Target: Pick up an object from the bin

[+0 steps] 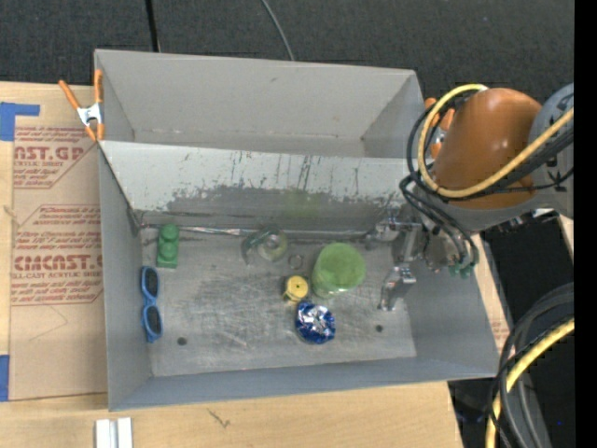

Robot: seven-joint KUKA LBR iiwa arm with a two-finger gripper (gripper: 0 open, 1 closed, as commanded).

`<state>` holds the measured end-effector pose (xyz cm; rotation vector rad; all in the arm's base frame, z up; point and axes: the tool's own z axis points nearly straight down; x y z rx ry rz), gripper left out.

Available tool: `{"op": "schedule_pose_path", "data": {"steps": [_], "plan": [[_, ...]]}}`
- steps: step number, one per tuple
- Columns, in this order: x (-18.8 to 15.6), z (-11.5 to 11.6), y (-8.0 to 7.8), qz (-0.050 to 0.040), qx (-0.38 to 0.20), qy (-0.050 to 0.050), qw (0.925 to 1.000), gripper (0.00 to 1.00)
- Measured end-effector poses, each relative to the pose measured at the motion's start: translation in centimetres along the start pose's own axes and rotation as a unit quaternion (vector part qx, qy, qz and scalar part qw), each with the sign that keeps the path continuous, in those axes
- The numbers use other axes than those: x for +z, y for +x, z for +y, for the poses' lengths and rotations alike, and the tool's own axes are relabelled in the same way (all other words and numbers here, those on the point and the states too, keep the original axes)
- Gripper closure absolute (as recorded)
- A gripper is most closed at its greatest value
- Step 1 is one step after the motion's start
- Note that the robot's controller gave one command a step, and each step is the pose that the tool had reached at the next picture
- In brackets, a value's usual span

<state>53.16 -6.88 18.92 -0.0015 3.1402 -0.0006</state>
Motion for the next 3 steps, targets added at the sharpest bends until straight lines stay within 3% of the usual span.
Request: {"op": "schedule_pose_path", "data": {"steps": [1,2,3], "plan": [[11.2,4.1,-5.7,-0.0074,-0.208,0.001,0.9781,0.00],[11.1,4.0,-5.7,-0.0065,-0.207,0.001,0.9782,1.00],[-4.0,4.9,-4.6,-0.0046,-0.203,0.001,0.9792,1.00]]}}
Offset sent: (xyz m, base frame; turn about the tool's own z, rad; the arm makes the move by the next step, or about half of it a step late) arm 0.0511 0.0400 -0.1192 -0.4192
